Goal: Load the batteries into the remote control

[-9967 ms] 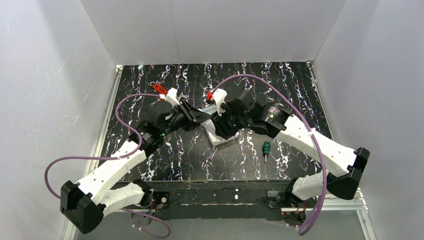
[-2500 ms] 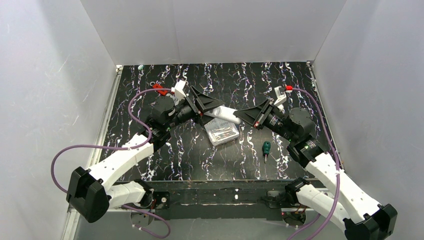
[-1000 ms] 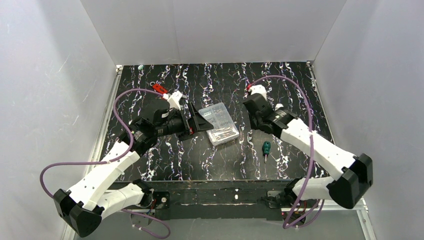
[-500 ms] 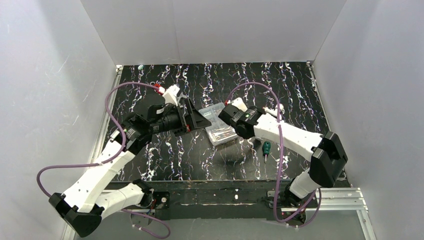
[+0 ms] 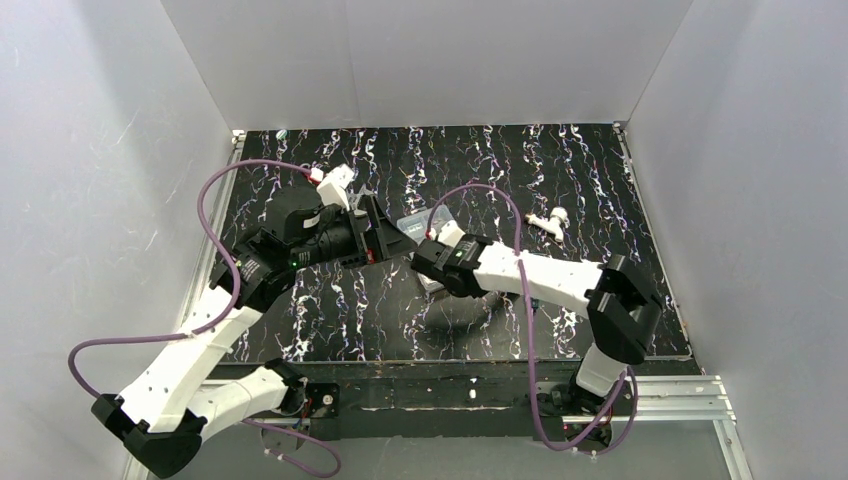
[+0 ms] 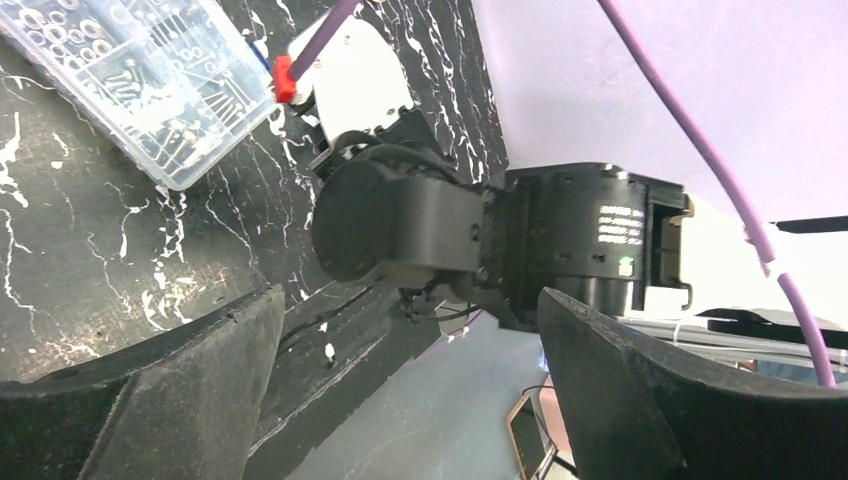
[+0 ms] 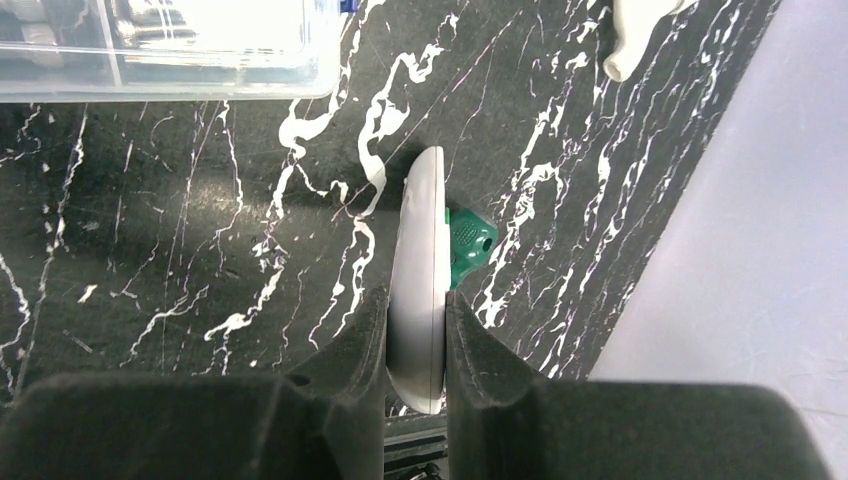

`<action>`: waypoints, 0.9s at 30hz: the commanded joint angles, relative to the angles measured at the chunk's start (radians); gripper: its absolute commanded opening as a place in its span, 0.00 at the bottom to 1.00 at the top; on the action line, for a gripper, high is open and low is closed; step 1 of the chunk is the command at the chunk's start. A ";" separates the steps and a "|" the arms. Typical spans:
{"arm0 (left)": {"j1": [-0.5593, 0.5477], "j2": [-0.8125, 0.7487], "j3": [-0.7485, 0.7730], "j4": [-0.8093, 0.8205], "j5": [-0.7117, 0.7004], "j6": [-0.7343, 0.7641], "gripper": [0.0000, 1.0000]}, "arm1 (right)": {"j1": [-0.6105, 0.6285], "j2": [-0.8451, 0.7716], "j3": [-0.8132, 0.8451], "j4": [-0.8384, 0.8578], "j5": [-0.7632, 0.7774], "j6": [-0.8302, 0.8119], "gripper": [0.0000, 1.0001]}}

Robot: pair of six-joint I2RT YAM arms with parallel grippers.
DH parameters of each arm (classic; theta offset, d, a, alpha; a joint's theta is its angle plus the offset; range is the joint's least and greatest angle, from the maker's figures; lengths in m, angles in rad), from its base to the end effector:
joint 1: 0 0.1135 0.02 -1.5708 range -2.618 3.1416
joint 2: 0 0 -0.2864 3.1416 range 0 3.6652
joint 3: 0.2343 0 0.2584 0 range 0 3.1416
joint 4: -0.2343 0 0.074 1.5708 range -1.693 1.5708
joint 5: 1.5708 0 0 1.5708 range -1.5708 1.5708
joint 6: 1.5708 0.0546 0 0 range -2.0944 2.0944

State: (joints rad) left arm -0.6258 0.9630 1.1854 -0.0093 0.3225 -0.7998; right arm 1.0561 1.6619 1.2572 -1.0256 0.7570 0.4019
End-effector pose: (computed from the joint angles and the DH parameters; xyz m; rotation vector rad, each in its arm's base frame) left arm 0.1611 -0.1378 0.4892 0.1697 1.5094 -1.3901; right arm 0.1885 0.2572 0.2423 -0.7274 2.3590 -0.6163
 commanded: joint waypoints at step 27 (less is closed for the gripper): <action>-0.004 -0.024 -0.081 0.121 0.056 -0.042 0.98 | 0.163 0.321 0.023 0.104 -0.022 0.184 0.37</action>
State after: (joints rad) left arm -0.6258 0.9600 1.1038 0.0929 0.3691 -0.8413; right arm 1.1999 1.9789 1.2846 -1.0164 0.8700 0.5018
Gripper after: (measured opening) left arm 0.981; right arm 0.356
